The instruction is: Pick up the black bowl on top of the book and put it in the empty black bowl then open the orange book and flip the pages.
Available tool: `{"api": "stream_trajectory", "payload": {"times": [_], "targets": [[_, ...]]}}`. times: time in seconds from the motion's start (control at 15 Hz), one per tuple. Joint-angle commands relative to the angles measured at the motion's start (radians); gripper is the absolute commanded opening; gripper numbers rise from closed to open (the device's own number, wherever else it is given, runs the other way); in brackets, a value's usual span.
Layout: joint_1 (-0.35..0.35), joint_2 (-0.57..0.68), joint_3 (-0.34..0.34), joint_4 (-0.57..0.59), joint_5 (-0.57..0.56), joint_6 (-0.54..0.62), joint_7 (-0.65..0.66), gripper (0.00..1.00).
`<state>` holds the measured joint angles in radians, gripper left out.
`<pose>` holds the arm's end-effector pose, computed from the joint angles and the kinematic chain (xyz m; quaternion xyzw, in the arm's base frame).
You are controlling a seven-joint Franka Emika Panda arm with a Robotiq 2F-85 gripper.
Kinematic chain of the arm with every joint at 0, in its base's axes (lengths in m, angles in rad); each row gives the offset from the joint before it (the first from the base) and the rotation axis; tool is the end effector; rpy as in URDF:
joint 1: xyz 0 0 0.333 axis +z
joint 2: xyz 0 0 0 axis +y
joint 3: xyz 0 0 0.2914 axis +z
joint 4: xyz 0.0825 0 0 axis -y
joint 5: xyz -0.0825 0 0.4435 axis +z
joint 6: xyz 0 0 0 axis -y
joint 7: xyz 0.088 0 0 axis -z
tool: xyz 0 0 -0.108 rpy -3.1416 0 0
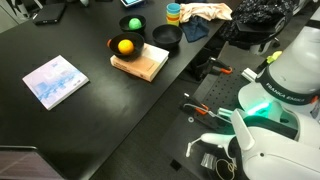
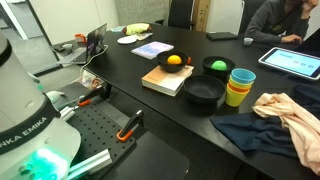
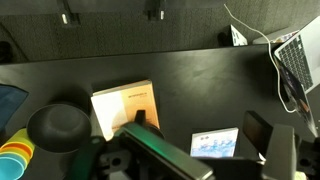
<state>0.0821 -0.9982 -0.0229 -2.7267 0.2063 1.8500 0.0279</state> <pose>0.3497 0.0380 0.4774 -0.9921 0.0022 -0.0547 0.1129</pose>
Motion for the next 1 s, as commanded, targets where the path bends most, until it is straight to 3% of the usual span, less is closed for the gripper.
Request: {"api": "stream_trajectory", "payload": {"times": [0.0, 0.27, 0.93], "targets": [[-0.005, 0.025, 0.009, -0.036, 0.018, 0.061, -0.033, 1.00], [0.009, 0.173, 0.012, -0.035, 0.021, 0.217, -0.064, 1.00], [0.017, 0.767, 0.020, -0.047, -0.014, 0.927, -0.117, 1.00]]}}
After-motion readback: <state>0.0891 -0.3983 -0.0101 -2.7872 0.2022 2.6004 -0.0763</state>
